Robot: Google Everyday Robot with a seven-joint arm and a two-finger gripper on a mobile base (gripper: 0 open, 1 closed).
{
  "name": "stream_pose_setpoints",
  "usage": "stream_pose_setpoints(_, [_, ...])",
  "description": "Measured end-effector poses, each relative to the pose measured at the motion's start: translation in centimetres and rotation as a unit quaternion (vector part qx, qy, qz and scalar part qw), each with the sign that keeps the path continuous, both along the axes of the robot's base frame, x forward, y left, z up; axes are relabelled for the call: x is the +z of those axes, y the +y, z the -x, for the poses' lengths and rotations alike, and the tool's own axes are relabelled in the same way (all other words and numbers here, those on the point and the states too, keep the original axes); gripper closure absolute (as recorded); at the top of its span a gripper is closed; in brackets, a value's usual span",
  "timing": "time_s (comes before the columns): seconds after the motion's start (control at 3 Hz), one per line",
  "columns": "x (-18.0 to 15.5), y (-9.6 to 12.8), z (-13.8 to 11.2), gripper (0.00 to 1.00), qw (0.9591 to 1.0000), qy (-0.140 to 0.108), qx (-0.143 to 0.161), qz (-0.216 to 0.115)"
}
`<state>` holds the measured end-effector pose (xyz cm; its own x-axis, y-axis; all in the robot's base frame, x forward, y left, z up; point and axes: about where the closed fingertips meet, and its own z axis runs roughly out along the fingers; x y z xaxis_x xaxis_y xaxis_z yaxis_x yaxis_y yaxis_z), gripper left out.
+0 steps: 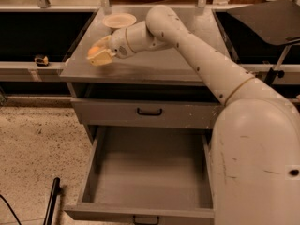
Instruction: Place orange into middle drawer
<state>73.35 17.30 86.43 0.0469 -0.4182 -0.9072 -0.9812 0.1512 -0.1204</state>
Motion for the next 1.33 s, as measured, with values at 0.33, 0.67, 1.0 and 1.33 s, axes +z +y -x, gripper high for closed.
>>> stream_pose_setpoints(0.33, [3.4, 3.8, 4.9, 1.00, 0.9931, -0.032, 0.113, -0.007])
stream_pose_setpoints(0.67, [3.0, 4.4, 9.4, 1.00, 0.9864, -0.040, 0.155, 0.037])
stream_pose_setpoints(1.0, [-1.1, 5.4, 12.3, 1.00, 0.9811, -0.015, 0.180, 0.068])
stream_pose_setpoints(1.33, [-3.6, 6.2, 10.8, 1.00, 0.9837, 0.024, 0.169, 0.056])
